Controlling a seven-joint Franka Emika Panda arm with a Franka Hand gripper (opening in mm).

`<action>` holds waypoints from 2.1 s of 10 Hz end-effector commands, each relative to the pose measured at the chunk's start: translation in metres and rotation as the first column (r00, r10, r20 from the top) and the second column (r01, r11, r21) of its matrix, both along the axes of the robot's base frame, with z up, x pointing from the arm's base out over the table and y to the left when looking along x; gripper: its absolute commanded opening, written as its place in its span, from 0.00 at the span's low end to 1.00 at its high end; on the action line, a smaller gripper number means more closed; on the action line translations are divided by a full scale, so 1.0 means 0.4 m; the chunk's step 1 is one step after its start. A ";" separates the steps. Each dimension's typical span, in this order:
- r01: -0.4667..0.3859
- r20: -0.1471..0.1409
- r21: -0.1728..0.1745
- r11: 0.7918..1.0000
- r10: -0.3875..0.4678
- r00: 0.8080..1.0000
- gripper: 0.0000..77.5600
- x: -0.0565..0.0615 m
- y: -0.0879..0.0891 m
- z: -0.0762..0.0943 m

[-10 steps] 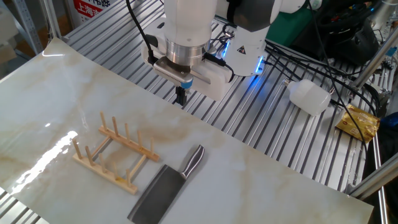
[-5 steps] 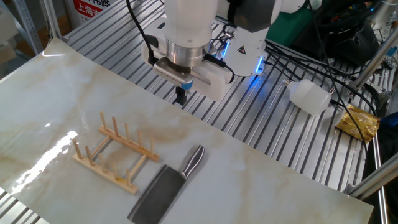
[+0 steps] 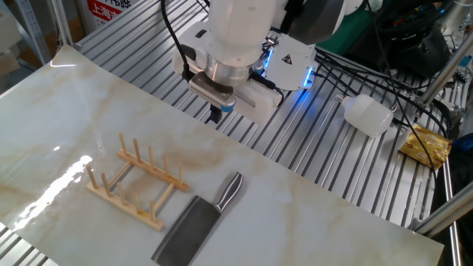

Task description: Put the knife on the knife rack

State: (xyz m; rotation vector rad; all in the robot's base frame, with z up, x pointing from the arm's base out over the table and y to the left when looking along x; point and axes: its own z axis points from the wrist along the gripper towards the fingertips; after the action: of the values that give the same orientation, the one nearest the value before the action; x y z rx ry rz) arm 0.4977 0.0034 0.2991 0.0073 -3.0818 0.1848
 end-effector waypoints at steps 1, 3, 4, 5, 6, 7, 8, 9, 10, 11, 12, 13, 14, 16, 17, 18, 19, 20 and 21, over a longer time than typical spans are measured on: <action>-0.002 0.001 0.001 1.000 0.002 1.000 0.00 0.002 0.000 0.001; 0.001 0.001 0.002 1.000 -0.001 1.000 0.00 0.002 0.002 -0.005; 0.006 0.004 0.007 1.000 -0.006 1.000 0.00 0.001 0.003 -0.011; 0.008 0.006 0.008 1.000 -0.008 1.000 0.00 0.000 0.006 -0.018; 0.008 0.006 0.008 1.000 -0.008 1.000 0.00 0.000 0.006 -0.020; 0.010 0.006 0.012 1.000 -0.010 1.000 0.00 -0.001 0.007 -0.030; 0.010 0.006 0.012 1.000 -0.010 1.000 0.00 -0.001 0.007 -0.030; 0.012 0.006 0.020 1.000 -0.012 1.000 0.00 -0.001 0.012 -0.056; 0.012 0.006 0.022 1.000 -0.013 1.000 0.00 0.000 0.015 -0.070; 0.019 0.007 0.032 0.999 -0.019 1.000 0.00 -0.001 0.017 -0.080; 0.034 0.007 0.061 0.998 -0.035 0.999 0.00 -0.002 0.020 -0.089; 0.039 0.001 0.075 0.996 -0.039 0.999 0.00 0.000 0.022 -0.100; 0.039 0.003 0.074 0.996 -0.039 0.999 0.00 0.002 0.025 -0.116; 0.043 0.016 0.074 0.996 -0.045 0.999 0.00 0.006 0.029 -0.144; 0.045 0.029 0.074 0.996 -0.048 0.998 0.00 0.009 0.032 -0.165; 0.048 0.033 0.074 0.996 -0.050 0.998 0.00 0.010 0.033 -0.174; 0.051 0.036 0.076 0.996 -0.054 0.998 0.00 0.011 0.033 -0.182; 0.051 0.041 0.077 0.996 -0.055 0.998 0.00 0.012 0.036 -0.195; 0.053 0.051 0.078 0.996 -0.057 0.997 0.00 0.013 0.038 -0.207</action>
State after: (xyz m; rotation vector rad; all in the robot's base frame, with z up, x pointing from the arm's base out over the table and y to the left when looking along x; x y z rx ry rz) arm 0.5018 0.0173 0.2199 -0.0741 -3.1229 0.0675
